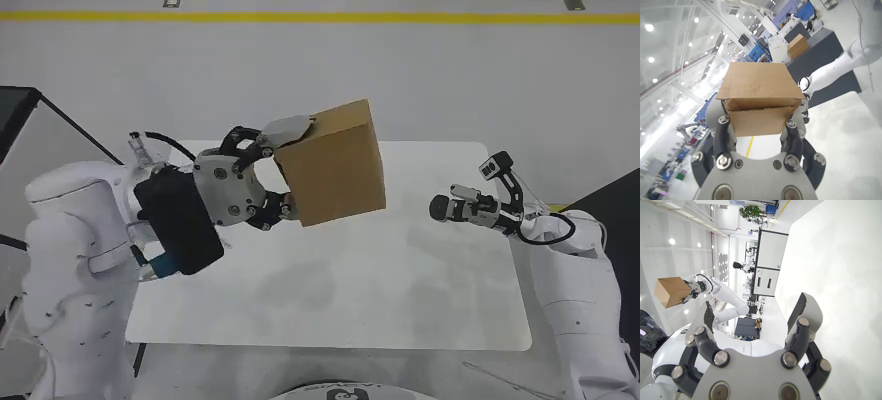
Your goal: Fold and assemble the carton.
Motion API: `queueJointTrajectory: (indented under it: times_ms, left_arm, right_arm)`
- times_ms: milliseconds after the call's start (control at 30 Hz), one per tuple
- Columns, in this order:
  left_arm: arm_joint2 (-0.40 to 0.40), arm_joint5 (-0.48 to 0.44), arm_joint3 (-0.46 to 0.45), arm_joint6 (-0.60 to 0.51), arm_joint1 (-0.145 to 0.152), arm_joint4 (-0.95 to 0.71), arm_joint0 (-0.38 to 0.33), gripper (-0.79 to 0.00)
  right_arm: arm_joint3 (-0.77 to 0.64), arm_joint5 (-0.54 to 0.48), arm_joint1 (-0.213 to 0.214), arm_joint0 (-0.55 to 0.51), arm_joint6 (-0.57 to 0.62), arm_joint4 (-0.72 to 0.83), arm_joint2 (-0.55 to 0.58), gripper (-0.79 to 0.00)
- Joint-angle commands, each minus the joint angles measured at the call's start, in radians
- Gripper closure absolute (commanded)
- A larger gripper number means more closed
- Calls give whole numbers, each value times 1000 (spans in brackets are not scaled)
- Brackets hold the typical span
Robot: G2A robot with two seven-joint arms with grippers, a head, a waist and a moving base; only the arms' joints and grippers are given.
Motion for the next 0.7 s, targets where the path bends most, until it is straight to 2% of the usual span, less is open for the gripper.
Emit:
queueJointTrajectory:
  times_ms: [0,100,233,533,600,667]
  left_arm:
    - [10,0,9,170,14,217,-22,0]
    - [19,38,30,369,31,438,-48,0]
    - [47,185,96,628,51,649,-46,0]
    - [47,185,96,628,51,649,-46,0]
    - [53,223,69,618,59,746,-38,0]
    - [43,307,73,641,64,792,-22,0]
  right_arm:
    - [0,0,0,0,0,0,0,-785]
    - [0,0,0,0,0,0,0,-785]
    - [0,0,0,0,0,0,0,-785]
    - [0,0,0,0,0,0,0,-785]
    - [0,0,0,0,0,0,0,-785]
    - [0,0,0,0,0,0,0,-785]
